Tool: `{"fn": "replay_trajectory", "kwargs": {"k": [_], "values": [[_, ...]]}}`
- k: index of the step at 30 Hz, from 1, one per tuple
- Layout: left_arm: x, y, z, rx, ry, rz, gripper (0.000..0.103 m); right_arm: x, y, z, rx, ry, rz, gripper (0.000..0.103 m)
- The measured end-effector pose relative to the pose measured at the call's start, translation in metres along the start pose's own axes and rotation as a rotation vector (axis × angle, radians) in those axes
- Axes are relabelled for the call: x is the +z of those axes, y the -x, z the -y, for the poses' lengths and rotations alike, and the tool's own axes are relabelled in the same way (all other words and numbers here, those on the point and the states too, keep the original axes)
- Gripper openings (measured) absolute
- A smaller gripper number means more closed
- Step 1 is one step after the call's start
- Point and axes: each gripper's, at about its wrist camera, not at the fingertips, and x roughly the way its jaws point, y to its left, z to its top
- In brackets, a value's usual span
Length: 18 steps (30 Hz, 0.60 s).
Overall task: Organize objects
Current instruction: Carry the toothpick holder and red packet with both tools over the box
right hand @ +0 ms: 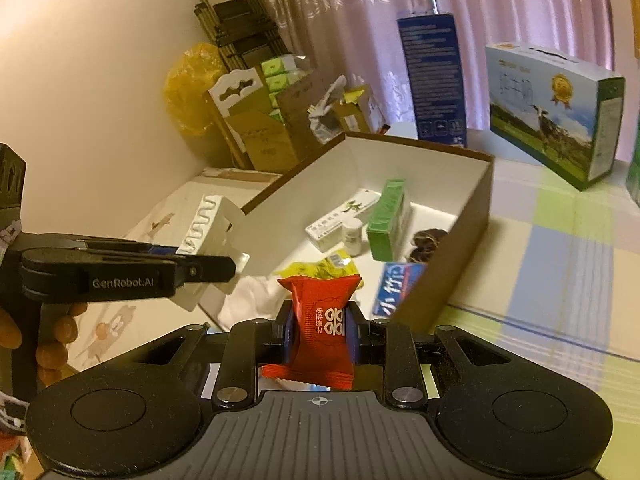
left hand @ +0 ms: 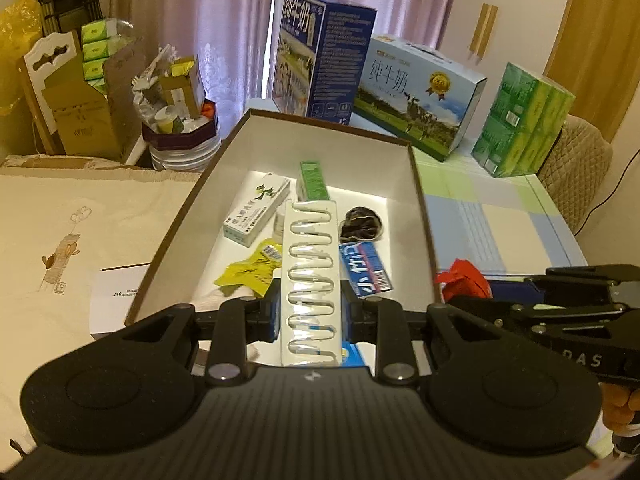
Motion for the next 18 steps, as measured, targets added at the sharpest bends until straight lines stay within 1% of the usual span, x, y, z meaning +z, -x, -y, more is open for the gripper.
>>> {"fn": "replay_trajectory", "kwargs": {"k": [9, 14, 18], "values": [[0.005, -0.037, -0.025, -0.034, -0.001, -0.076, 0.023, 0.007, -0.049, -0.012, -0.069, -0.013, -0.070, 0.022], [-0.001, -0.062, -0.031, -0.058, 0.003, -0.153, 0.023, 0.008, -0.070, -0.012, -0.115, 0.004, -0.118, 0.022], [-0.006, -0.079, -0.035, -0.067, 0.005, -0.205, 0.023, 0.008, -0.080, -0.010, -0.130, 0.003, -0.147, 0.022]]}}
